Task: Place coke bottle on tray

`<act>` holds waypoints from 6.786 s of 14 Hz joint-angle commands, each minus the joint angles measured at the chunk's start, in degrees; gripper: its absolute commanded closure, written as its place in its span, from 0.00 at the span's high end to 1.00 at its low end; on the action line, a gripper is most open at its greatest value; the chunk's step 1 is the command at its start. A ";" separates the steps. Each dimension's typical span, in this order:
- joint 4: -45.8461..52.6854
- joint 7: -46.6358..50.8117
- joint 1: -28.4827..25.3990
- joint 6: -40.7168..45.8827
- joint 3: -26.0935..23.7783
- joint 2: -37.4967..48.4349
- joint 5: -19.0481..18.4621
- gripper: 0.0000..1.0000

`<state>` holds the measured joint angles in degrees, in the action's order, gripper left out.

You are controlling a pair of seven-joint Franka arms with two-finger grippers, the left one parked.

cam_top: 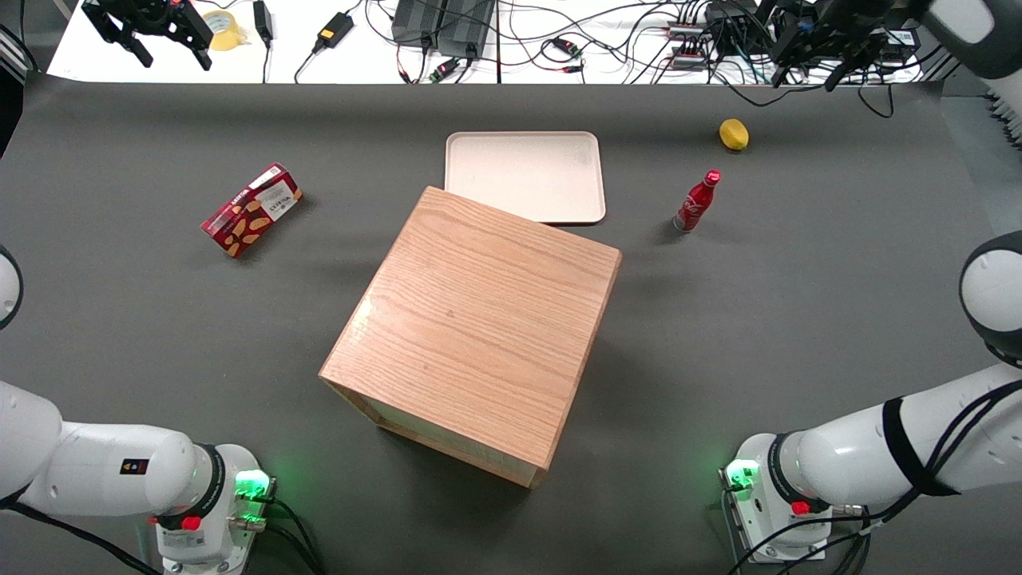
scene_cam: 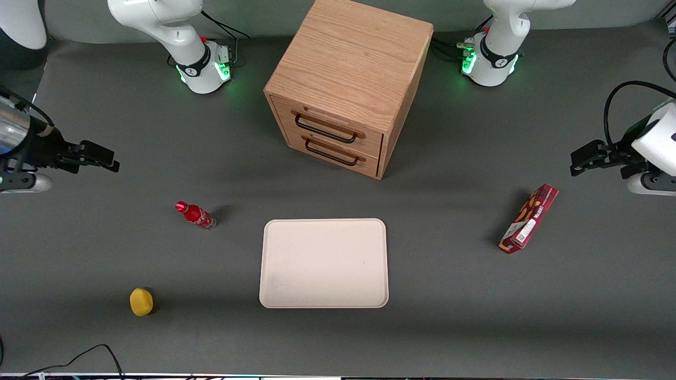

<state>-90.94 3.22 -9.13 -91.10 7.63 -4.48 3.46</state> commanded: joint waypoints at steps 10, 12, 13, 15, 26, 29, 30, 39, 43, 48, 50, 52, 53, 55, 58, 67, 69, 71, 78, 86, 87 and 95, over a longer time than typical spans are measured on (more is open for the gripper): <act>-32.17 6.80 2.19 -41.57 -7.37 -0.52 -2.48 1.00; -35.26 6.80 2.19 -44.94 -7.37 -0.53 -2.66 0.99; -35.88 6.80 2.19 -45.99 -7.37 -0.79 -2.66 0.99; -37.72 6.80 2.19 -49.24 -7.37 -1.32 -2.75 0.97; -37.38 7.33 1.84 -49.70 -7.54 -2.64 -4.16 0.00; -36.59 7.33 1.84 -49.44 -7.72 -2.64 -4.16 0.00; -35.98 7.16 1.84 -48.91 -7.72 -2.29 -4.25 0.00; 0.54 6.80 2.45 -6.06 -7.54 -2.45 -4.07 0.00; 17.95 6.89 2.37 6.27 -7.46 -9.21 -3.63 0.00; 30.18 12.15 0.26 8.05 -10.79 -20.36 -3.63 0.00; 34.76 17.32 -3.06 7.00 -11.67 -25.90 -3.98 0.00; 36.09 23.47 -7.63 1.75 -10.80 -29.86 -4.16 0.00; 36.10 26.03 -9.31 -1.33 -10.36 -31.97 -4.25 0.00; 36.36 29.03 -15.27 -6.87 -5.38 -35.32 -4.60 0.00; 36.27 29.92 -19.78 -12.85 -0.95 -39.63 -4.33 0.00; 36.01 30.18 -19.78 -23.32 -1.04 -46.23 -4.07 0.00; 35.83 30.18 -19.78 -24.47 -0.95 -46.84 -4.07 0.00; 35.74 30.36 -19.87 -24.56 -0.95 -47.20 -4.07 0.20; 35.57 30.18 -19.87 -25.26 -0.95 -47.29 -4.33 1.00; 15.66 26.77 -18.73 -24.56 -1.57 -29.39 -3.55 1.00; 11.35 25.45 -17.51 -24.56 -2.00 -25.35 -3.20 1.00; -13.73 12.10 -6.62 -16.94 -3.06 3.67 -0.66 1.00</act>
<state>-98.18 20.53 -19.48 -109.98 5.59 -8.00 0.28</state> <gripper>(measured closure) 0.000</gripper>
